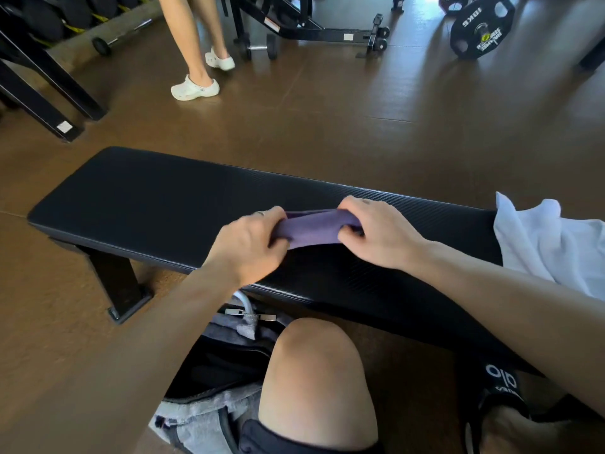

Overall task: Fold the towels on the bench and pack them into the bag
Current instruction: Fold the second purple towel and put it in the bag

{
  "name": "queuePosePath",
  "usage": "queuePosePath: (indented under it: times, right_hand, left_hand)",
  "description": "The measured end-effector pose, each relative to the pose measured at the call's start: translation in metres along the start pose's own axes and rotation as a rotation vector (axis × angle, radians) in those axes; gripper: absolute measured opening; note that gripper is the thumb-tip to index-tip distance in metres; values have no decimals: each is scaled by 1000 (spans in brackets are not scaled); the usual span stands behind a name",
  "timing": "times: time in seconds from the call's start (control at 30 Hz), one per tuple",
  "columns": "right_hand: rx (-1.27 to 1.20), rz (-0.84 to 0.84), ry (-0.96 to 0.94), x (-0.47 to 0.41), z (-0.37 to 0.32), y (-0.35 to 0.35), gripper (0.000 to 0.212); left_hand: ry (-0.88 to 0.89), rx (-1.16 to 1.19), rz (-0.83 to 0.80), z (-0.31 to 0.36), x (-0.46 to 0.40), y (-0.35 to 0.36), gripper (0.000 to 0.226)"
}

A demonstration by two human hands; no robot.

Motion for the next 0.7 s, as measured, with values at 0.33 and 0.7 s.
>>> queuePosePath:
  times: [0.33, 0.7]
  right_hand:
    - [-276, -84, 529, -4, 30, 24, 30]
    - [-261, -287, 526, 15, 2, 39, 23]
  left_hand:
    - [-559, 404, -218, -38, 1, 32, 38]
    - [-611, 350, -483, -45, 41, 32, 35]
Point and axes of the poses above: each hand's wrist, its own x-axis away from the middle knuckle, its own y-axis out of the palm, z = x × y, the point moved 9 cm from there along -x, towards the middle knuckle, and after that the axes turned 11 degrees about -x, right-handed, at the moved point
